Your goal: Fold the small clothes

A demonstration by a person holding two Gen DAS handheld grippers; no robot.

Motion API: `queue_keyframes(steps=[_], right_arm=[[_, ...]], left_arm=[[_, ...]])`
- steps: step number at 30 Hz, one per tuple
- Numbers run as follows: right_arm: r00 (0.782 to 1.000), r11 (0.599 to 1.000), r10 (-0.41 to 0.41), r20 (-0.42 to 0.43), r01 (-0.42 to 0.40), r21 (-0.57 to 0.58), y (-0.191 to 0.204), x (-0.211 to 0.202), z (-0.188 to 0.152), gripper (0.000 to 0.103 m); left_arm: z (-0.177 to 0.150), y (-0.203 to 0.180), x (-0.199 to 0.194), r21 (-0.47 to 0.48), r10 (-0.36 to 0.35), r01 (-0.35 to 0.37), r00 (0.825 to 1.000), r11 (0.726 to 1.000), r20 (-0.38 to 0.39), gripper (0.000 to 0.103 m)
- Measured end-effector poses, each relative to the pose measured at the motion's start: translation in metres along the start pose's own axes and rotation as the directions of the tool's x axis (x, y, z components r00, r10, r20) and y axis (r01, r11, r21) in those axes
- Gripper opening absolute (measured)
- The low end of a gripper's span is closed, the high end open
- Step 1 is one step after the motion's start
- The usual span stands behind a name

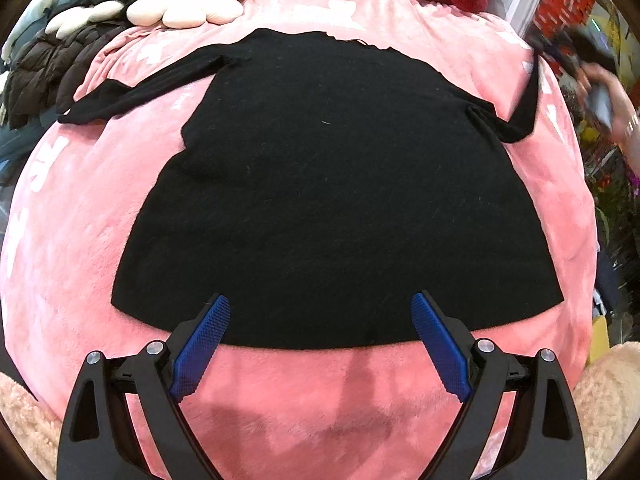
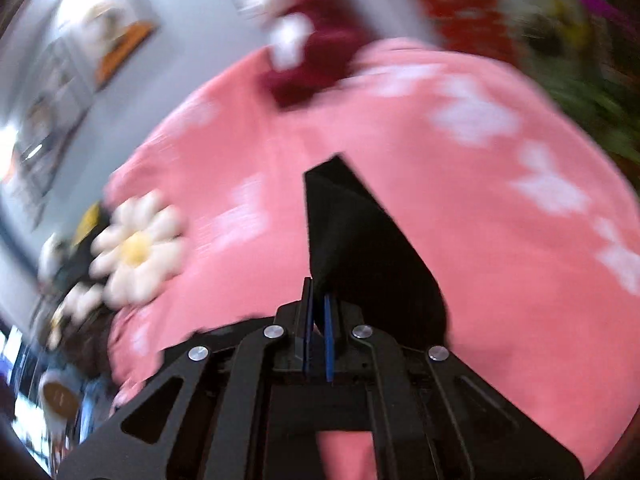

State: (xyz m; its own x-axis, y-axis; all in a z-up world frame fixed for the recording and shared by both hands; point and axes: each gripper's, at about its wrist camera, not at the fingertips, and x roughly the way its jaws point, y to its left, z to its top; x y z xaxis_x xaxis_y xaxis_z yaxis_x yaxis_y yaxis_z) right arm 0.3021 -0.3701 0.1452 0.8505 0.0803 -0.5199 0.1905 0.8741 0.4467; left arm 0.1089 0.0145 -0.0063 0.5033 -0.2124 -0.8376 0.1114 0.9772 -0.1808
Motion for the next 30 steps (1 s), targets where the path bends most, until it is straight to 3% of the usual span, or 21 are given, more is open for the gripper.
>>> queue_keyframes(steps=[2,5,8,11,13,14,16,18,21,24,28,29,30], right_arm=[[0.994,0.994,0.078,-0.073,-0.083,-0.076,0.063,0.031,-0.026,0.003],[0.976,0.974,0.114,-0.188,-0.147,-0.173,0.131,0.071,-0.082,0.003],[0.926,0.940,0.043,-0.375,-0.164,-0.298,0.185,0.134,-0.171,0.006],[0.875,0.907,-0.062,-0.481,-0.151,-0.392,0.201,0.159,-0.237,0.007],[0.886,0.903,-0.040,-0.461,-0.166,-0.397,0.206,0.141,-0.248,0.008],[0.895,0.906,-0.009,-0.447,-0.181,-0.383,0.202,0.123,-0.247,0.008],[0.922,0.914,-0.008,-0.386,-0.150,-0.378,0.182,0.084,-0.238,0.020],[0.949,0.914,-0.070,-0.308,-0.062,-0.401,0.158,0.050,-0.230,0.050],[0.953,0.908,-0.173,-0.248,0.056,-0.415,0.111,0.008,-0.226,0.050],[0.938,0.929,-0.227,-0.262,0.128,-0.348,0.058,-0.025,-0.228,0.050],[0.929,0.935,-0.267,-0.258,0.185,-0.302,0.026,-0.042,-0.235,0.050],[0.928,0.937,-0.271,-0.256,0.193,-0.292,0.020,-0.043,-0.236,0.050],[0.926,0.938,-0.275,-0.257,0.201,-0.281,0.014,-0.044,-0.237,0.050]], left_arm=[[-0.002,0.005,-0.004,-0.016,-0.014,0.014,1.000,1.000,0.005,0.090],[-0.001,0.014,-0.008,-0.034,-0.019,0.019,1.000,0.999,0.014,0.090],[0.004,0.024,-0.011,-0.058,-0.026,0.027,0.999,0.998,0.024,0.090],[0.015,0.038,-0.013,-0.097,-0.047,0.050,0.998,0.994,0.030,0.090],[0.029,0.049,-0.014,-0.123,-0.065,0.070,0.997,0.990,0.043,0.090],[0.037,0.054,-0.015,-0.132,-0.072,0.079,0.996,0.988,0.053,0.090],[0.058,0.065,-0.013,-0.148,-0.086,0.097,0.993,0.984,0.079,0.091],[0.083,0.077,-0.005,-0.176,-0.111,0.127,0.989,0.976,0.098,0.091],[0.133,0.088,0.019,-0.231,-0.168,0.186,0.981,0.955,0.095,0.091],[0.184,0.087,0.055,-0.301,-0.238,0.251,0.968,0.920,0.082,0.091],[0.238,0.069,0.118,-0.338,-0.231,0.225,0.973,0.914,0.023,0.091],[0.245,0.067,0.131,-0.368,-0.224,0.208,0.975,0.906,0.000,0.091],[0.252,0.067,0.149,-0.417,-0.257,0.228,0.966,0.880,-0.013,0.090]])
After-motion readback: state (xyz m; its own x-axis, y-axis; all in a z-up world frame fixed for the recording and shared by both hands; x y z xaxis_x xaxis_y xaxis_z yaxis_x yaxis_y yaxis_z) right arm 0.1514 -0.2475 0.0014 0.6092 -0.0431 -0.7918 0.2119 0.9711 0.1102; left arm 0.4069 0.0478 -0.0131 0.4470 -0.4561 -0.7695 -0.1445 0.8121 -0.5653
